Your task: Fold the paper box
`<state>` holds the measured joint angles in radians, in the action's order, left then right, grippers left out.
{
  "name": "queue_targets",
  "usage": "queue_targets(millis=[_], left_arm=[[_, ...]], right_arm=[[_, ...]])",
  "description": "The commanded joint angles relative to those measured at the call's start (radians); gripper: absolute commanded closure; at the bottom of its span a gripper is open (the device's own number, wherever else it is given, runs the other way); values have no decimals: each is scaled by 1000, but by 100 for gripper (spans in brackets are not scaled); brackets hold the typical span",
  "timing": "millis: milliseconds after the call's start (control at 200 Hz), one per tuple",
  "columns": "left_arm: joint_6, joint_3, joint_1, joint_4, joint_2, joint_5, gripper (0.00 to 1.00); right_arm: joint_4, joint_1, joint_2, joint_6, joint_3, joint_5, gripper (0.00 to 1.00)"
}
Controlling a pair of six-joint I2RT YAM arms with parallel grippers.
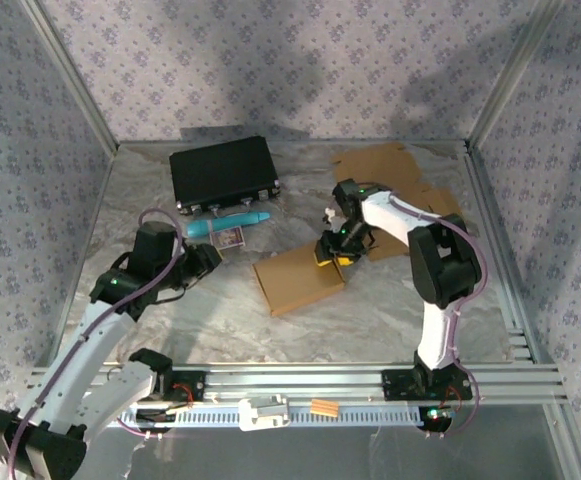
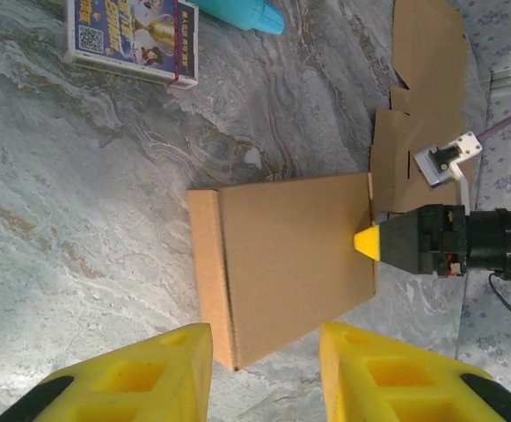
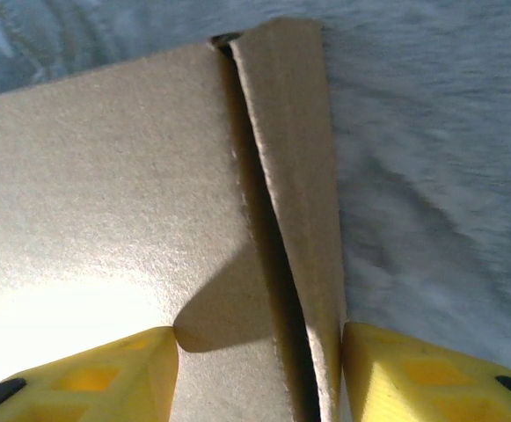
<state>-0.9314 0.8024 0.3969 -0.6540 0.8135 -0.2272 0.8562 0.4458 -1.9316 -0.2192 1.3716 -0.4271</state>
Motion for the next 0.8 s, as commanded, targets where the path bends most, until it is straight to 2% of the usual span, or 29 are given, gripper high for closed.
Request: queue_targets(millis=[0, 75, 170, 310, 635, 795], left_arm=[[-13, 7, -7, -18, -20, 1, 64], [-18, 22, -7, -57, -27, 14, 64], [-15, 49, -9, -79, -35, 25, 65], [-6, 85, -8, -121, -58, 31, 65], [28, 139, -9, -250, -127, 31, 65], [32, 132, -9, -274, -162, 25, 65]], right_arm=[[-41, 88, -21, -109, 24, -6, 51], [-30, 149, -60, -207, 76, 42, 57], [-100, 204, -85, -383, 96, 14, 66], [-161, 313, -146, -573, 194, 32, 67], [-130, 491, -515, -803, 721, -9, 67], [-132, 524, -586, -880, 873, 3, 58]])
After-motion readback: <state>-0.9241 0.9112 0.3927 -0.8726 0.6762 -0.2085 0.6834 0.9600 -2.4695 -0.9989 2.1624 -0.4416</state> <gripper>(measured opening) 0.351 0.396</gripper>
